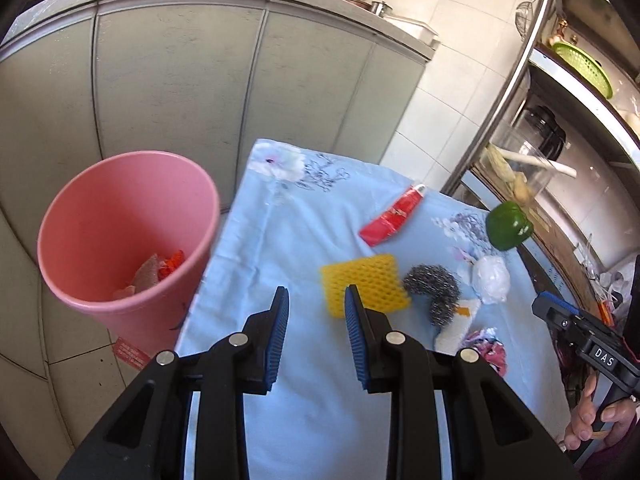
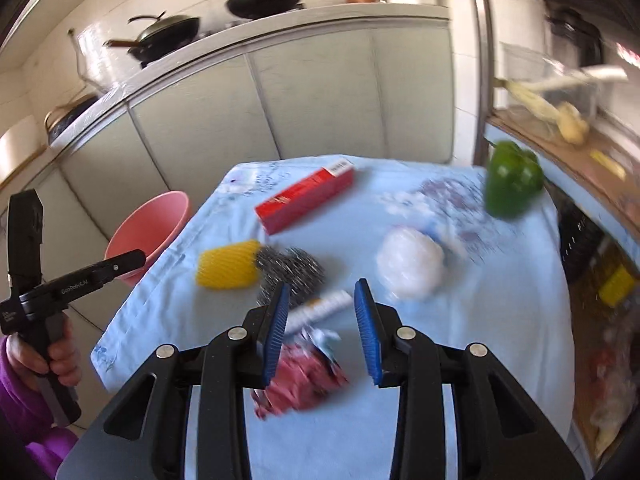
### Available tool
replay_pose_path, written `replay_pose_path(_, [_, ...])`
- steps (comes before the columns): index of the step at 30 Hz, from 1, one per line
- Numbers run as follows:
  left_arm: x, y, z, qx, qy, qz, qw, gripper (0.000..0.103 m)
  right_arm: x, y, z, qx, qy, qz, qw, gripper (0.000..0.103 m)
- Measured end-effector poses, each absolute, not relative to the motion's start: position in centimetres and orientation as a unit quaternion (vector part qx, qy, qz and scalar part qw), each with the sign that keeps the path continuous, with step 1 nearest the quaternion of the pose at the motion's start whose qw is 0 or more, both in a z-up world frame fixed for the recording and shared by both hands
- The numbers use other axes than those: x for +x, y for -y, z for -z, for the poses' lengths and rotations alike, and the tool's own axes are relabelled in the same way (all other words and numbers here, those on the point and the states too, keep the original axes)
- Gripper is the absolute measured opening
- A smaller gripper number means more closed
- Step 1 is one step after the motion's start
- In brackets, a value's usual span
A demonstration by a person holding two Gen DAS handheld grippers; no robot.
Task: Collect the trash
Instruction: 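Move the left tool to the red toothpaste box while the right tool approaches the white plastic bag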
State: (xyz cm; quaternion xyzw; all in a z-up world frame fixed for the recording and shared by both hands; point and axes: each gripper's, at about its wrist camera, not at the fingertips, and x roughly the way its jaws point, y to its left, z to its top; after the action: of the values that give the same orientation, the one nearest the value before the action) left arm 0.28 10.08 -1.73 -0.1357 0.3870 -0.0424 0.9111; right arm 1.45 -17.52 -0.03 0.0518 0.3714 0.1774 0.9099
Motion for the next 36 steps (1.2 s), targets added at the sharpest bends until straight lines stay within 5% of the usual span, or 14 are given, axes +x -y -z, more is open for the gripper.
replay_pose_path(20, [-1.1, -6.5, 0.4, -0.101, -0.396, 0.109, 0.906, 0.034, -0.5, 19.4, -0.3, 0.075, -0.381, -0.146, 0.91, 0.035])
replay_pose_path(36, [11.2, -1.3, 0.0, 0.011, -0.44, 0.147, 0.886, 0.039, 6.2, 22.0, 2.4, 0.062, -0.418, -0.135, 0.896, 0.054])
